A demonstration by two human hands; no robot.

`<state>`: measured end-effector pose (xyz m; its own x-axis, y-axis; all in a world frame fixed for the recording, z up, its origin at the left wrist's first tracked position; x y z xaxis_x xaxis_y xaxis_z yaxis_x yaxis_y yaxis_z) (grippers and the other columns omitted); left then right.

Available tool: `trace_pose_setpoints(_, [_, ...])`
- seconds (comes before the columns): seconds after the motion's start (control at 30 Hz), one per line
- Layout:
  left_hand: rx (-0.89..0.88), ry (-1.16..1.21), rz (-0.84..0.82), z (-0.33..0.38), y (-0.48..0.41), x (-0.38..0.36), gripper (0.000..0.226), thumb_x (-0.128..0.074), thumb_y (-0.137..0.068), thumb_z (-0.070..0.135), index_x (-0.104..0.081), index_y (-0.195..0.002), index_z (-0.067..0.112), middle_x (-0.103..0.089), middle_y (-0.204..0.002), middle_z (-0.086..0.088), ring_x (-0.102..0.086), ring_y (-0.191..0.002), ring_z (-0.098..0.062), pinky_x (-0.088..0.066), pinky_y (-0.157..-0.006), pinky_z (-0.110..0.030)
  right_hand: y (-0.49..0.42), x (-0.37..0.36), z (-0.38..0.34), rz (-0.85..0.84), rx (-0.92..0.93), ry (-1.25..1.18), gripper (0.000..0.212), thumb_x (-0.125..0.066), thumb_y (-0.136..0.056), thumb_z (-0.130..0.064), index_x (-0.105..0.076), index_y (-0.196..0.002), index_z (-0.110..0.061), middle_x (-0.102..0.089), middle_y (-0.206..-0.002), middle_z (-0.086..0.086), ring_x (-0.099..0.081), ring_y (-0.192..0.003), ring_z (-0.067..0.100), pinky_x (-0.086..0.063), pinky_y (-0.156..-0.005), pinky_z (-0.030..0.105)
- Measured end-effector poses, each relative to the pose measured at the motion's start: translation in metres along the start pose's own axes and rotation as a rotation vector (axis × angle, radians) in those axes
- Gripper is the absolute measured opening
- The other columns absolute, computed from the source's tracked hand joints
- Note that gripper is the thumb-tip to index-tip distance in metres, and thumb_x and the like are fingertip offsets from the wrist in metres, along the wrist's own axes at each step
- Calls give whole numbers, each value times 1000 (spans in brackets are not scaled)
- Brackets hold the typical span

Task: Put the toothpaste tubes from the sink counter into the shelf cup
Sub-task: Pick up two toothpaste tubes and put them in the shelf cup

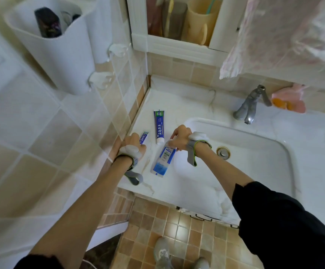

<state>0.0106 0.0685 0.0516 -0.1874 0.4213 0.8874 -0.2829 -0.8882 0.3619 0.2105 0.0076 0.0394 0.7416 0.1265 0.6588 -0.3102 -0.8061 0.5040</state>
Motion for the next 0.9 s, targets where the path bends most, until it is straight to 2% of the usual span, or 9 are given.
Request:
trace_pose_setpoints(0.1, [-6,16,30,6,3,19,21,-54,-89,18,-67,-97,3,-69,-103,-20,-69,-91,-38,-55,-70,-36,9,15,-11,32,22,-7,25,-78,-81,-28,-63,-78,-9,-73,-73,5,-72,-57,18,-59,-52,31])
trace_pose_setpoints(0.2, [-56,-5,85,14,5,35,24,-53,-93,18,-66,-103,1,-66,-111,-21,-67,-99,-37,-57,-79,-38,17,28,-20,58,49,8,24,-77,-82,-27,-62,-78,-8,-72,-72,6,-71,-55,18,-57,-49,30])
trace_pose_setpoints(0.27, [-72,8,110,20,8,44,24,-53,-95,18,-62,-107,0,-60,-118,-22,-64,-105,-37,-53,-85,-37,24,37,-24,80,65,17,22,-77,-81,-24,-62,-80,-7,-72,-77,9,-72,-58,21,-56,-48,30])
trace_pose_setpoints(0.37, [-90,21,137,32,14,56,26,-52,-97,14,-56,-119,1,-51,-128,-21,-56,-117,-35,-47,-93,-35,36,52,-29,133,83,39,15,-70,-79,-22,-62,-83,-10,-69,-88,11,-74,-64,25,-64,-60,41])
trace_pose_setpoints(0.43, [-126,3,171,42,20,65,26,-50,-98,11,-54,-122,1,-52,-127,-21,-54,-119,-34,-46,-93,-34,44,63,-32,168,102,70,12,-67,-77,-25,-63,-81,-14,-70,-86,7,-74,-63,25,-64,-64,47])
trace_pose_setpoints(0.6, [-140,-40,207,62,33,84,29,-49,-100,10,-54,-127,2,-51,-133,-20,-53,-124,-32,-46,-98,-34,56,84,-38,217,140,90,19,-72,-77,-31,-60,-85,-19,-67,-92,6,-72,-69,28,-63,-65,50])
trace_pose_setpoints(0.73, [-120,-29,216,75,41,100,28,-50,-97,5,-62,-121,-3,-61,-129,-20,-61,-119,-33,-52,-93,-35,65,106,-46,299,179,71,26,-76,-78,-33,-60,-92,-19,-52,-94,2,-67,-77,31,-62,-67,48])
trace_pose_setpoints(0.8, [-119,-11,229,83,45,110,32,-49,-96,4,-61,-125,-1,-64,-126,-20,-63,-115,-34,-54,-90,-35,68,119,-50,344,223,54,25,-75,-79,-32,-58,-92,-19,-52,-94,3,-62,-81,28,-61,-67,47])
trace_pose_setpoints(0.9, [-138,28,290,98,55,128,42,-48,-95,4,-53,-137,3,-66,-120,-22,-64,-110,-36,-52,-83,-35,77,144,-57,393,265,77,21,-68,-80,-38,-58,-89,-22,-57,-96,4,-58,-74,21,-58,-63,41])
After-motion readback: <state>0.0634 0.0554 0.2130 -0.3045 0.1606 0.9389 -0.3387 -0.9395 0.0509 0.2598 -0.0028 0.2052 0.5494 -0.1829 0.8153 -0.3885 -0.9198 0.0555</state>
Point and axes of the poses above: each hand's wrist, its own y-axis away from the middle knuckle, its own x-axis out of the back of the hand, z = x × y, the point moved 6 cm from there along -y, towards the middle knuckle
